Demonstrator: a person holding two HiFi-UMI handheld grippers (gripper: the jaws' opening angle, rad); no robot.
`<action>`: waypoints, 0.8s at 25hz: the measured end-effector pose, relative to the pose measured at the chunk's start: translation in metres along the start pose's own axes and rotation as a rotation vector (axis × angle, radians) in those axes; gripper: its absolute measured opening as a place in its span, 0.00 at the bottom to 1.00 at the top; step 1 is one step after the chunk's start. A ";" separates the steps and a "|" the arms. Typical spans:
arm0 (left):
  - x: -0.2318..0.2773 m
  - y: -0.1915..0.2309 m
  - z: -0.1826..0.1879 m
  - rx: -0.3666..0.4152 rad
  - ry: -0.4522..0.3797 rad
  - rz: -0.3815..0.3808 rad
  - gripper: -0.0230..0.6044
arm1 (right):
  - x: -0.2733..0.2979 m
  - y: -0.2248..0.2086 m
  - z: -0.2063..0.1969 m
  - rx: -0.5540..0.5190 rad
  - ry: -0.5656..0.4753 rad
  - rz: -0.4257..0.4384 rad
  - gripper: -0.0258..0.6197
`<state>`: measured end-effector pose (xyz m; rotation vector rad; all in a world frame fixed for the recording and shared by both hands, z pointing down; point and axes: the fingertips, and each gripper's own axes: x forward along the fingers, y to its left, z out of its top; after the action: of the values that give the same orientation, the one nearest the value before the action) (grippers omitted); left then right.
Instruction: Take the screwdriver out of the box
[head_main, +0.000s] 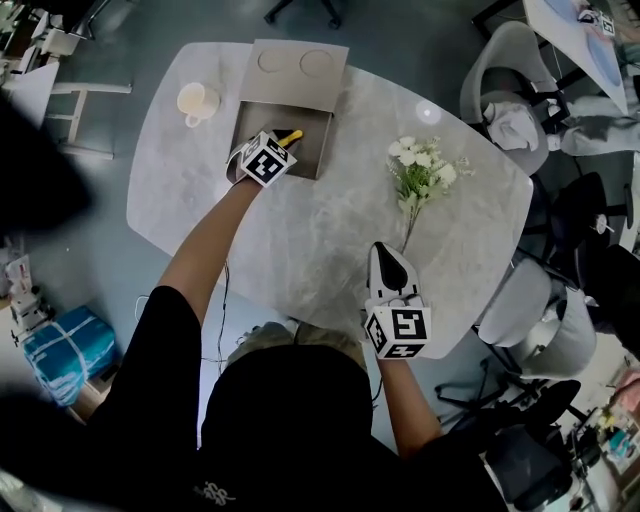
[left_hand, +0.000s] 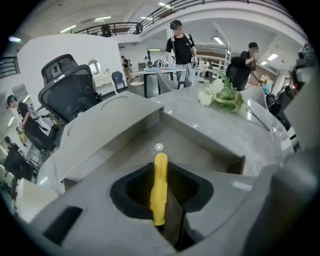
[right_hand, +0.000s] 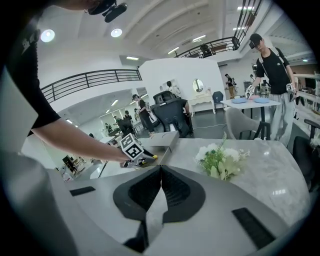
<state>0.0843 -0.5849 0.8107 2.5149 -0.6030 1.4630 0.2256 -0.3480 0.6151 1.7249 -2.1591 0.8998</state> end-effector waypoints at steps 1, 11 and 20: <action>-0.001 0.001 0.001 0.006 -0.001 0.004 0.19 | -0.001 0.001 0.001 0.000 -0.005 -0.002 0.06; -0.101 0.029 0.030 -0.185 -0.242 0.163 0.18 | -0.018 0.013 0.012 -0.026 -0.039 0.015 0.06; -0.252 0.002 0.039 -0.432 -0.577 0.255 0.18 | -0.031 0.053 0.024 -0.122 -0.051 0.098 0.06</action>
<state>0.0043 -0.5350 0.5737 2.5373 -1.2136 0.5368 0.1893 -0.3313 0.5625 1.6144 -2.2973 0.7369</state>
